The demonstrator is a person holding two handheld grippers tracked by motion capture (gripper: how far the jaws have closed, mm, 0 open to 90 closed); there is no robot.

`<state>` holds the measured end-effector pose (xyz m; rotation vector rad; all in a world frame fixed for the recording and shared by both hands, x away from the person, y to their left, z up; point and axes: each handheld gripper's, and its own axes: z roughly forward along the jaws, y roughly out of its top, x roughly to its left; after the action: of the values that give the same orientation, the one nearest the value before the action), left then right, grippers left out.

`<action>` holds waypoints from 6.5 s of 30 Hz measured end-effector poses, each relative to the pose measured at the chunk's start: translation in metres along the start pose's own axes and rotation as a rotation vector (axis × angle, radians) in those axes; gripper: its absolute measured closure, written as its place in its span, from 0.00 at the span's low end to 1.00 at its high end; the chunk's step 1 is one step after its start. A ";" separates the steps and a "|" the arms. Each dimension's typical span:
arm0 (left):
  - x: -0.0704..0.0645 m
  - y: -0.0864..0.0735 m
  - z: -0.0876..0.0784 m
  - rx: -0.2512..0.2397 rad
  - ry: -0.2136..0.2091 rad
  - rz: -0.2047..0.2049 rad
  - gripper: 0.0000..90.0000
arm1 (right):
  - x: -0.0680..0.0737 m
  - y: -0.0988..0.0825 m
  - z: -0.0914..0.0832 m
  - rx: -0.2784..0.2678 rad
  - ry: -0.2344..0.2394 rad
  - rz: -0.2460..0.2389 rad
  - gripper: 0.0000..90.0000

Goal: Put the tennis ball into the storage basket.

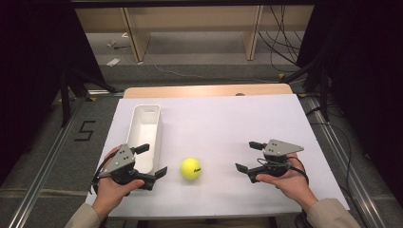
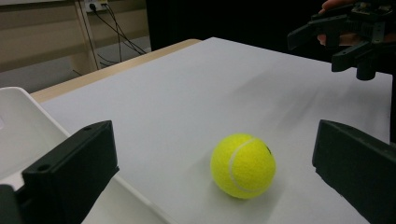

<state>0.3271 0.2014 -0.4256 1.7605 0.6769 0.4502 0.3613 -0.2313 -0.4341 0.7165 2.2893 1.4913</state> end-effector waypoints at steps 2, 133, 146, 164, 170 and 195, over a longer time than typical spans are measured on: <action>0.000 0.000 0.000 -0.001 0.000 0.000 0.00 | 0.001 0.001 0.004 0.005 0.009 -0.007 0.09; -0.001 0.001 -0.001 -0.008 -0.005 0.003 0.00 | 0.048 0.020 0.136 0.129 0.245 -0.047 0.09; -0.001 0.001 -0.001 -0.010 -0.005 0.003 0.00 | 0.052 0.018 0.146 0.150 0.259 -0.040 0.09; -0.001 0.001 -0.001 -0.011 -0.005 0.003 0.00 | 0.056 0.012 0.159 0.187 0.272 -0.042 0.14; -0.001 0.001 -0.001 -0.011 -0.006 0.003 0.00 | 0.057 0.011 0.162 0.195 0.274 -0.043 0.17; -0.001 0.001 -0.001 -0.014 -0.009 0.004 0.00 | 0.062 0.008 0.169 0.211 0.288 -0.056 0.28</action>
<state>0.3258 0.2013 -0.4240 1.7498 0.6621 0.4490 0.3991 -0.0659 -0.4950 0.5123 2.6885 1.4205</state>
